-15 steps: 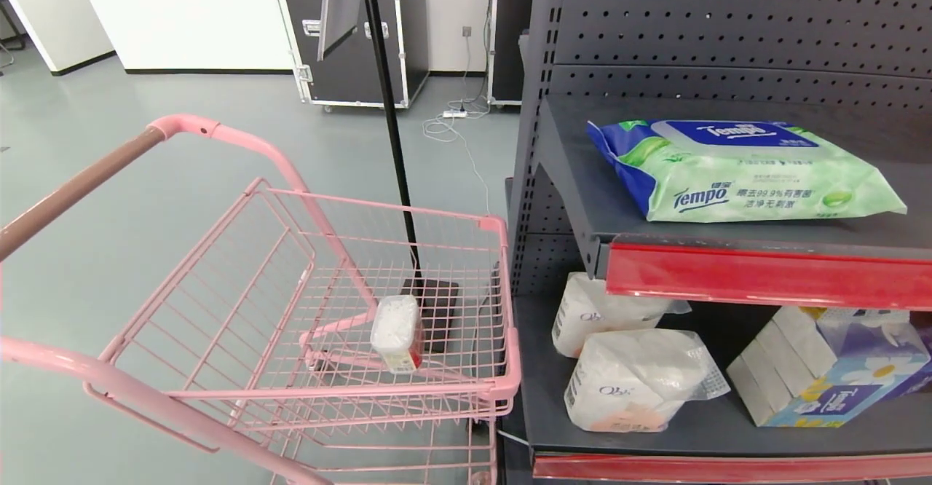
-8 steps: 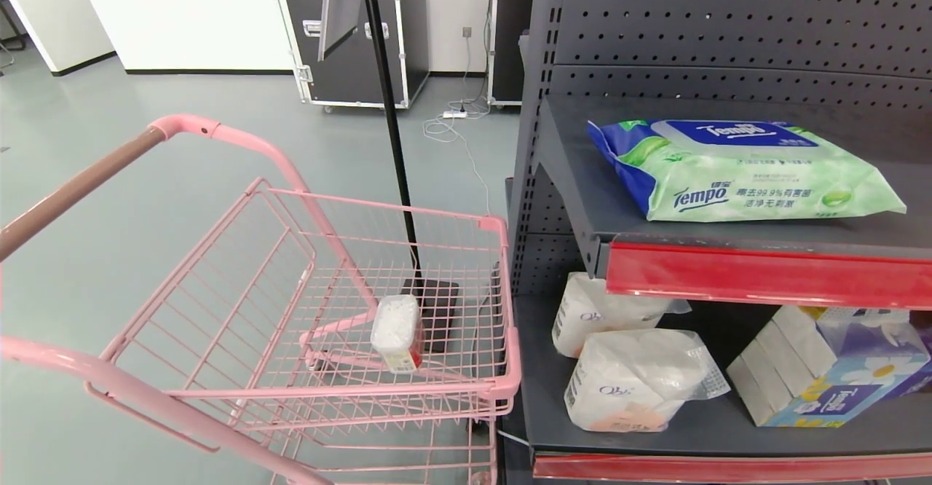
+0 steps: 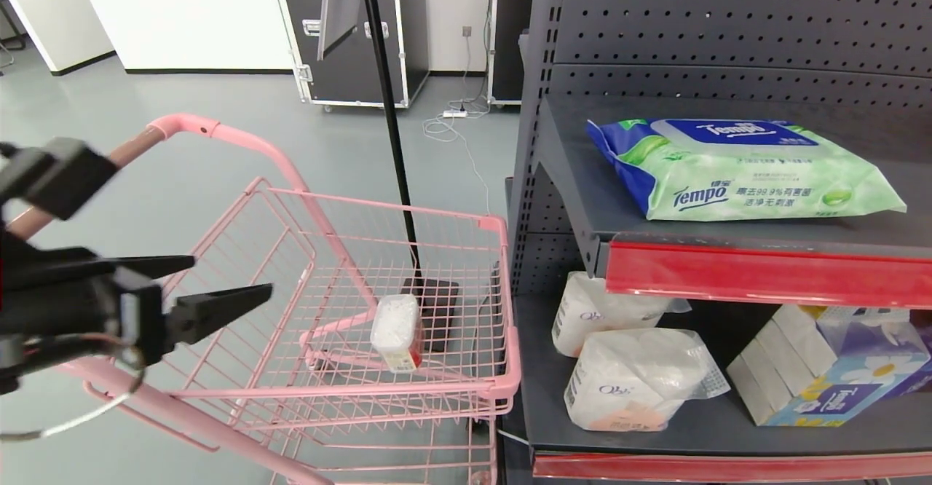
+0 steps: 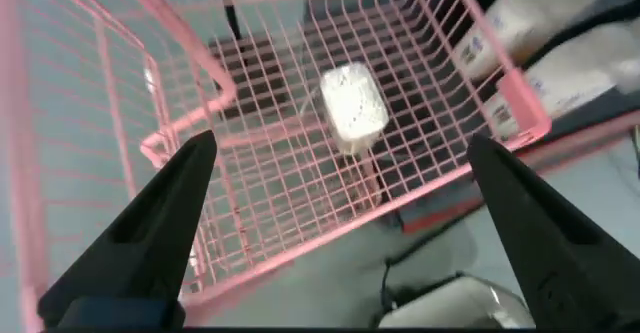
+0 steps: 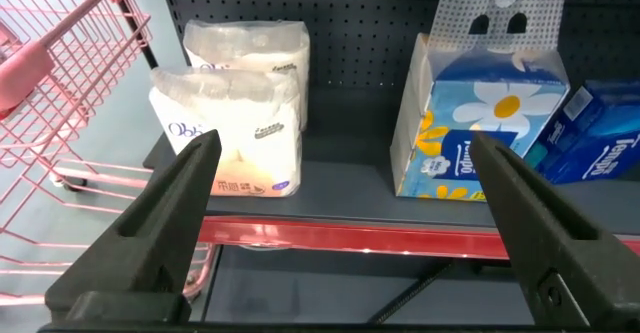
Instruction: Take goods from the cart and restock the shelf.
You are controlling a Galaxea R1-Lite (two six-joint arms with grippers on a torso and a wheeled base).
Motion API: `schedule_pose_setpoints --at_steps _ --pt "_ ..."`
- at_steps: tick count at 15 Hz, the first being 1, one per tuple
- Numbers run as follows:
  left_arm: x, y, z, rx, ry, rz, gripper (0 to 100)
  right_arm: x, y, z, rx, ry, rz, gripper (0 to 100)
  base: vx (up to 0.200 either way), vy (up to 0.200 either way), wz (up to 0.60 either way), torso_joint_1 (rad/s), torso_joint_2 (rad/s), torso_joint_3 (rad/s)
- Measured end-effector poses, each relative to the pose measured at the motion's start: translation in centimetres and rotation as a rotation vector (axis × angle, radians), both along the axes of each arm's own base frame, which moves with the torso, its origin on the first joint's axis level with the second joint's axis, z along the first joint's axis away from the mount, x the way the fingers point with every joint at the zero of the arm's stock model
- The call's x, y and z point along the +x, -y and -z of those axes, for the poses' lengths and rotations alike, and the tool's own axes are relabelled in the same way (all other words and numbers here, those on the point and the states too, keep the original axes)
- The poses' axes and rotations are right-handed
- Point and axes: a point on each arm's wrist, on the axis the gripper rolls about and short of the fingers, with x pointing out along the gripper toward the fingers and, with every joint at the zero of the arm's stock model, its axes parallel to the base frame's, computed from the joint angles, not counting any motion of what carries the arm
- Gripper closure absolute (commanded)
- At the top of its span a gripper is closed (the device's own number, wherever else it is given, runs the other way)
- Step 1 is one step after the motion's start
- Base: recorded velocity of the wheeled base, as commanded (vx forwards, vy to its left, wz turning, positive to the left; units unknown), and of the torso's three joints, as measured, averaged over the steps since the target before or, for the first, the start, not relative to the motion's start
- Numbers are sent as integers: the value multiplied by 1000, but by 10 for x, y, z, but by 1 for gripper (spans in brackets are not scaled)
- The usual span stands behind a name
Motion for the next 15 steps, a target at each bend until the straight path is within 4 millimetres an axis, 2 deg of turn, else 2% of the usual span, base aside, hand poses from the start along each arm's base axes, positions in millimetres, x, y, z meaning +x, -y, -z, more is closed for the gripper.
schedule_pose_setpoints --at_steps 3,6,11,15 --pt "67 40 34 70 -177 55 0 0 0 0 0 0 0 0 0 0 0 0 0 0" --pt "111 69 61 108 -254 84 0 0 0 0 0 0 -1 0 0 0 0 0 0 0" --pt "148 88 98 169 -330 57 0 0 0 0 0 0 -1 0 0 0 0 0 0 0" --pt "162 99 119 203 -368 53 0 0 0 0 0 0 -1 0 0 0 0 0 0 0"
